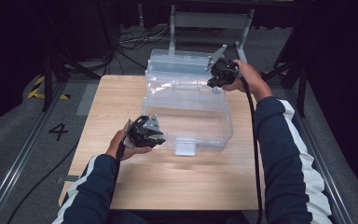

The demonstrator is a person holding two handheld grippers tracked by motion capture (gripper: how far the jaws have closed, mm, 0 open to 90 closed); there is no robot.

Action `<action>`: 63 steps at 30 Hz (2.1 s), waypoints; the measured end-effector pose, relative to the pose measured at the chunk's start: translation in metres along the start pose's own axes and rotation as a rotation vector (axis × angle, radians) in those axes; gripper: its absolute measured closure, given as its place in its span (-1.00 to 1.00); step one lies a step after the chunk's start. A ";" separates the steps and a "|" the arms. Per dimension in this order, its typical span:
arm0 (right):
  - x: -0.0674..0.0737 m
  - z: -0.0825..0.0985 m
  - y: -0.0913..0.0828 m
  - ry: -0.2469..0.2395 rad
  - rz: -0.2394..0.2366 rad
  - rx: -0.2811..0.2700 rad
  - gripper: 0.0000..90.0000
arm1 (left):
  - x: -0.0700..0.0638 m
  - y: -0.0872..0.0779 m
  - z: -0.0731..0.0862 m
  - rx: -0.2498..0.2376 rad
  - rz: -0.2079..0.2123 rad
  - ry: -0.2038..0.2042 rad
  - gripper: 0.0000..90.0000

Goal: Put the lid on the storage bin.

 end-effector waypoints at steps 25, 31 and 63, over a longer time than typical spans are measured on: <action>0.027 0.000 -0.021 -0.061 0.026 -0.034 0.98 | -0.003 0.000 0.001 -0.003 0.008 -0.012 0.55; 0.032 0.002 -0.022 -0.055 0.025 -0.049 0.98 | -0.004 0.000 0.001 -0.007 0.004 -0.010 0.53; 0.058 0.007 -0.033 -0.072 0.033 -0.078 0.97 | -0.004 0.000 0.001 0.037 -0.014 0.014 0.50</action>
Point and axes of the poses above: each handheld gripper's, and its own axes: y roughly forward along the jaws, z roughly out of its underside, x roughly to its left, the point moved 8 cm from there along y, roughly forward along the jaws, and after that the axes turned 8 degrees about x, right-handed, at the moved point
